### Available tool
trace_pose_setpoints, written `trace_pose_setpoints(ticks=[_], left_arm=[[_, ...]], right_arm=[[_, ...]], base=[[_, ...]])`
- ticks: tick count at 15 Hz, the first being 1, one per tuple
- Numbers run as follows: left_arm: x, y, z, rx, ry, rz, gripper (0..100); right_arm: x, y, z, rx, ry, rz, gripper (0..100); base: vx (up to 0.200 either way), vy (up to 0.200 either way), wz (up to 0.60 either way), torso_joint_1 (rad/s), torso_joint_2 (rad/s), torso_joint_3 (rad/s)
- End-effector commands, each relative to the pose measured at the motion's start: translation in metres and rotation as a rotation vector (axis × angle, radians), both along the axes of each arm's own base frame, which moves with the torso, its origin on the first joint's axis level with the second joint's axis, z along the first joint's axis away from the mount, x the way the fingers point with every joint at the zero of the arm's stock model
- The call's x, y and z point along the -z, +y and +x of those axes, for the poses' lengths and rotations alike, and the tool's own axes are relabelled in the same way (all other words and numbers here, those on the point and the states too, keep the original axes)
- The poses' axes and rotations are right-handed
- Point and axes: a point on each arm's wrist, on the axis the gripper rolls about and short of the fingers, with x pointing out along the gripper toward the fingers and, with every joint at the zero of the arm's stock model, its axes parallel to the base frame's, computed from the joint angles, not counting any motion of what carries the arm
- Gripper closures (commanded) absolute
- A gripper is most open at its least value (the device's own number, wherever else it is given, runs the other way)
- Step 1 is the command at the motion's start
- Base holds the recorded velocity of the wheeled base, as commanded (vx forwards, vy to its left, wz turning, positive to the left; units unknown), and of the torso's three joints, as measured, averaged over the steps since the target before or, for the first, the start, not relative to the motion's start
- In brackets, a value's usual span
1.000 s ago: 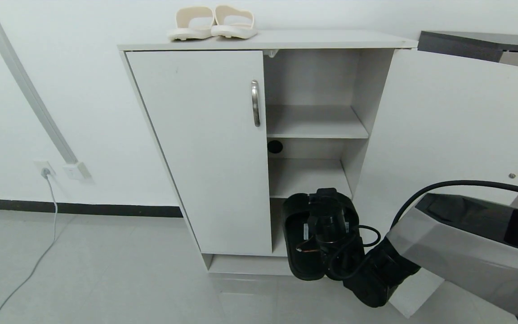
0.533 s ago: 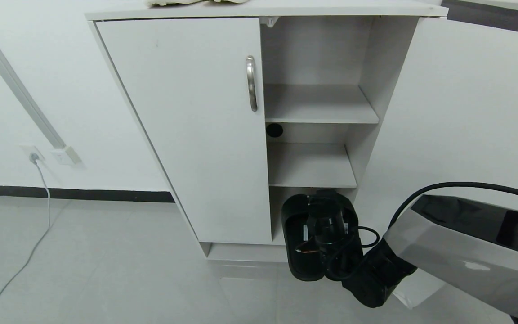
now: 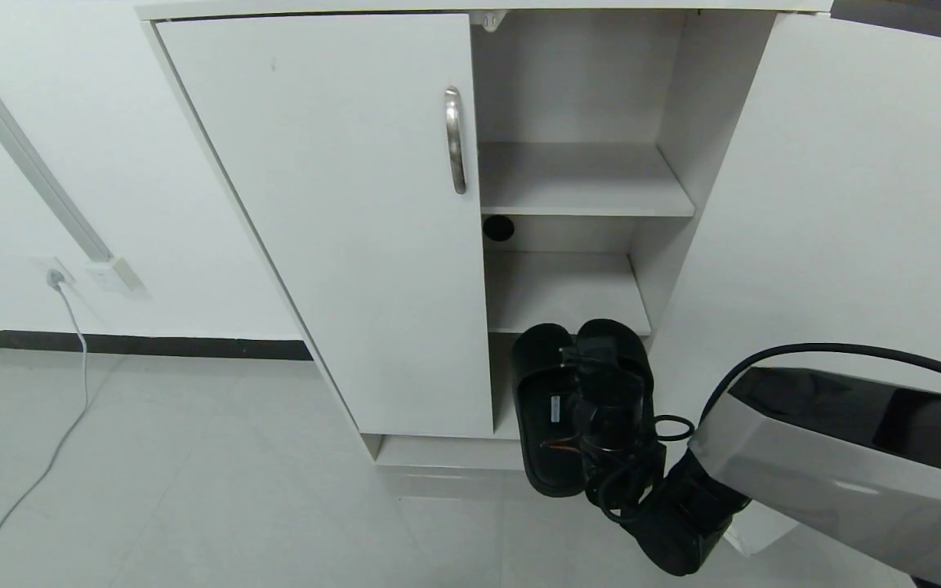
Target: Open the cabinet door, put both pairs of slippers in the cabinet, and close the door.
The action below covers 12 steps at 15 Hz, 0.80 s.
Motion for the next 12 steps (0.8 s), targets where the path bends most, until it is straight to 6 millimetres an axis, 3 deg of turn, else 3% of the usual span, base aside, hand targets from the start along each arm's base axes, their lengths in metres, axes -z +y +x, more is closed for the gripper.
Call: trace_pose_setpoints(ticks=[1, 5, 12], left_arm=[[0.0, 0.0, 0.0001, -0.001, 0.001, 0.0, 100], [0.0, 0.0, 0.0001, -0.001, 0.001, 0.0, 100], [0.0, 0.0, 0.0001, -0.001, 0.001, 0.001, 100]], right_arm=[[0.0065, -0.0021, 0.0019, 0.005, 0.011, -0.01, 100], [0.002, -0.0043, 0.0044, 0.013, 0.001, -0.001, 100], [0.0001, -0.0048, 0.0048, 0.013, -0.001, 0.0, 100]], base=[[0.0, 0.0, 0.0, 0.0, 0.0, 0.0], [0.0, 0.0, 0.0, 0.0, 0.0, 0.0], [0.2, 0.0, 0.0, 0.001, 0.0, -0.004]])
